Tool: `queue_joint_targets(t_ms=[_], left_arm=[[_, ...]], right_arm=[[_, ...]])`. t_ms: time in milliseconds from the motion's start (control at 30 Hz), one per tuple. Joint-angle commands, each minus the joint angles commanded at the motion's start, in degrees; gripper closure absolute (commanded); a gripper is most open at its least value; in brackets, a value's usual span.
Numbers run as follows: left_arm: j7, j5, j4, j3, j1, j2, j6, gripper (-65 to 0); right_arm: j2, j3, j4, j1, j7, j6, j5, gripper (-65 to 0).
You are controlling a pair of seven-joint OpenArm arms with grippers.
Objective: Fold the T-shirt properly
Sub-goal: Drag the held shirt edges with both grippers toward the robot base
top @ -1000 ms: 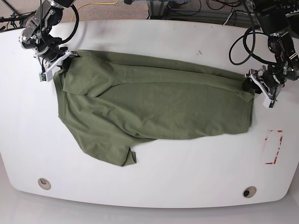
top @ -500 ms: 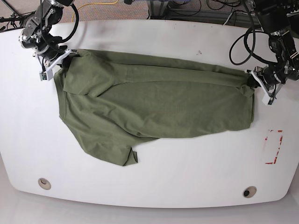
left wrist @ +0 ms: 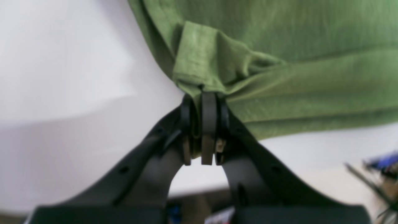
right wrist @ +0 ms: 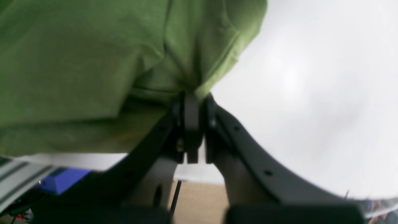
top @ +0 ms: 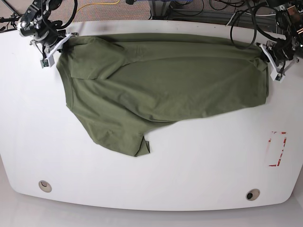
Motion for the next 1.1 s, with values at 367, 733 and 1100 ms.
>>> queue_joint_targets(t_ms=[367,733,1100], left_arm=[[0.00,0.18,2.73,-0.09,4.04,-0.09,0.00,-4.4],[0.00,0.26,5.10,-3.16,4.40,0.09,0.00,-43.1],[0.09,-0.18,5.45,-4.92,-0.79,0.18,0.00,-47.8]], right_arm=[[-1.93,0.00,1.85,-3.52,-0.18,0.00,0.00,0.0],[-2.11,0.00,2.11,-3.60,-0.18,0.00,0.00,-8.7],[-2.02,0.35,7.12,-2.20,0.26,0.00,3.25,-44.4]])
